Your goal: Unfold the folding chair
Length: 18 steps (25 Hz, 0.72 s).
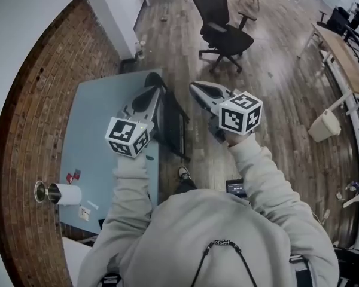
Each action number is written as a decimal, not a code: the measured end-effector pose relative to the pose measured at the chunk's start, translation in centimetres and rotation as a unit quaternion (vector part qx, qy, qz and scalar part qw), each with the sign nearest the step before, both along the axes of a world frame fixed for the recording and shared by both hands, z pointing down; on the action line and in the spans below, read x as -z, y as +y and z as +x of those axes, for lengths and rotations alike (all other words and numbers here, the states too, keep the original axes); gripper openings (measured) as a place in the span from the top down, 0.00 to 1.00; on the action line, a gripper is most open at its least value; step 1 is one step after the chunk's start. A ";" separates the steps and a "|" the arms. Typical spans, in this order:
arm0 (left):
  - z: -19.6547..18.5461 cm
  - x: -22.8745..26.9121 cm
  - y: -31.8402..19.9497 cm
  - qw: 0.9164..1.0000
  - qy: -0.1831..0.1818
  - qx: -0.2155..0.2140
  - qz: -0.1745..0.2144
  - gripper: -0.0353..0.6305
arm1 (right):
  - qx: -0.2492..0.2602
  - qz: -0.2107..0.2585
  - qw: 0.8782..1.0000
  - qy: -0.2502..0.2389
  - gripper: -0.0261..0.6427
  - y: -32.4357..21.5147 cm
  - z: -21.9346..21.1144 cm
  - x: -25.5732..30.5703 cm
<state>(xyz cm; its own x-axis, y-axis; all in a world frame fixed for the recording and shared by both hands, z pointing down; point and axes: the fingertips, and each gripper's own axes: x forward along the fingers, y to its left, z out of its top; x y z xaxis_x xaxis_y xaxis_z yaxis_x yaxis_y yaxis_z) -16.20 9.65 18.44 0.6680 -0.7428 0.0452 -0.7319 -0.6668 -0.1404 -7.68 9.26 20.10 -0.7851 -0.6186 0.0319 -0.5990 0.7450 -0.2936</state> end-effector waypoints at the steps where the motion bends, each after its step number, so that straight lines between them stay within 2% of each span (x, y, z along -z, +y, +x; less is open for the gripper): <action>1: -0.8 0.0 -1.6 1.000 0.001 0.004 0.001 0.94 | 0.001 0.005 1.000 0.003 0.95 -1.6 -0.7 0.4; 6: -4.7 -1.9 -9.6 1.000 0.016 0.009 -0.002 0.94 | -0.004 0.017 1.000 0.019 0.95 -9.4 -4.0 0.2; 9: -6.0 -2.7 -14.2 1.000 0.003 -0.002 -0.015 0.94 | -0.019 0.011 1.000 0.022 0.95 -13.6 -5.2 -0.1; 11: -6.3 -2.5 -16.6 1.000 -0.016 -0.009 -0.016 0.94 | -0.032 0.012 0.999 0.019 0.95 -15.9 -5.3 0.4; 14: -5.9 -1.5 -18.8 1.000 -0.016 -0.021 -0.015 0.94 | -0.044 0.013 0.999 0.005 0.95 -18.9 -5.1 1.6; 18: -5.9 -2.1 -21.0 0.999 -0.031 -0.022 -0.026 0.94 | -0.038 0.017 0.999 0.020 0.95 -21.2 -5.7 1.7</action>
<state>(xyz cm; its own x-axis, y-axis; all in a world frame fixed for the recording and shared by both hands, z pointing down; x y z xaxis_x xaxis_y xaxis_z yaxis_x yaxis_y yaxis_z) -22.08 -11.31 20.53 0.6946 -0.7085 0.1247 -0.6930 -0.7055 -0.1486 -13.41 -11.90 18.45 -0.7340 -0.6780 0.0396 -0.6652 0.7060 -0.2429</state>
